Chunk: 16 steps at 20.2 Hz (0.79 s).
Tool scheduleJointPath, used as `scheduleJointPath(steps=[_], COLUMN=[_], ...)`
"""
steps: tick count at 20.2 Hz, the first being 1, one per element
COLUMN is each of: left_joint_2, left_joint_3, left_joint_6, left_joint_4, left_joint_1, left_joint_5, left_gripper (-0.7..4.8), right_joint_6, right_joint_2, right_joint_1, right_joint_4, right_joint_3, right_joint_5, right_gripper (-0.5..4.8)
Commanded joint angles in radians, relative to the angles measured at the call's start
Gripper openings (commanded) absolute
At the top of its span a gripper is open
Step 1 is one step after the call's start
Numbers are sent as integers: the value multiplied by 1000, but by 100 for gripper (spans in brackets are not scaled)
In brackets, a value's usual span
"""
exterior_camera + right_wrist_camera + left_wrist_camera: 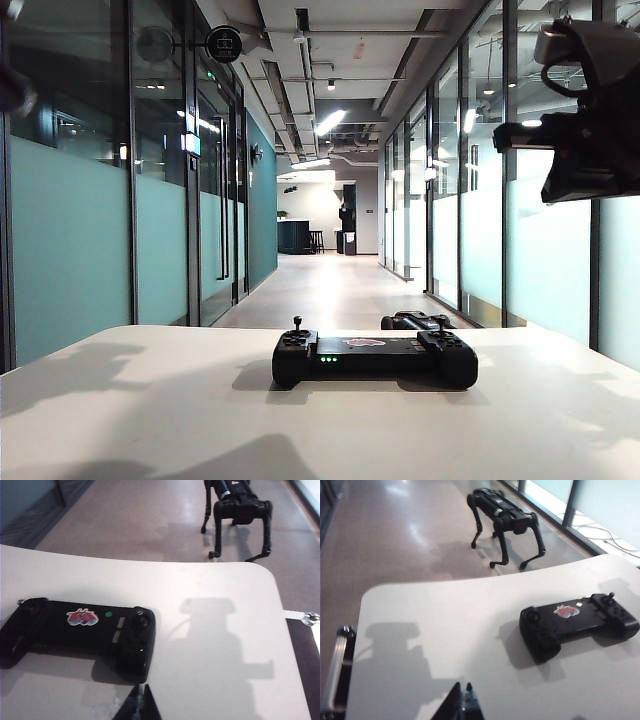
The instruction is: Push the left joystick on the remote control sitting on the white table backward to make the robot dog back up in a straight line until it returns close to you.
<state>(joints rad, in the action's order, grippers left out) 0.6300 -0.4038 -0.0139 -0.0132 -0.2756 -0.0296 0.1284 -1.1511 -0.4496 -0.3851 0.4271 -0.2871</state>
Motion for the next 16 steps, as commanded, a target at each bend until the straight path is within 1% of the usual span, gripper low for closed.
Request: scheduleJointPath(steps=[1,2,4,6,8,10,13,16], left_joint_2=[-43,-53,-66,-66,-66,-66,-66,-66], left_joint_3=[96,129,202,253,300,324,324,324], left_joint_6=[30,30,30,51,51,53,53,51], left_joint_4=[92,121,191,248,309,309,272,269], left_joint_1=[0,0,0,0,0,0,0,0], left_joint_5=[11,13,37,37,37,34,22,22], left_gripper=[-6,-6,-6,-6,-6,-6,-5,-5], right_joint_6=[-6,-6,-6,-7,-24,-32,-32,-50], right_joint_2=[4,4,4,8,13,16,16,16], right_joint_1=[0,0,0,0,0,0,0,0], right_joint_4=[-16,-16,-16,-12,-12,-13,-16,-14], right_joint_3=[3,3,3,3,3,3,3,3], right_joint_5=[21,21,56,80,104,106,107,106], right_gripper=[-6,-6,-6,-6,-6,-6,-6,-6])
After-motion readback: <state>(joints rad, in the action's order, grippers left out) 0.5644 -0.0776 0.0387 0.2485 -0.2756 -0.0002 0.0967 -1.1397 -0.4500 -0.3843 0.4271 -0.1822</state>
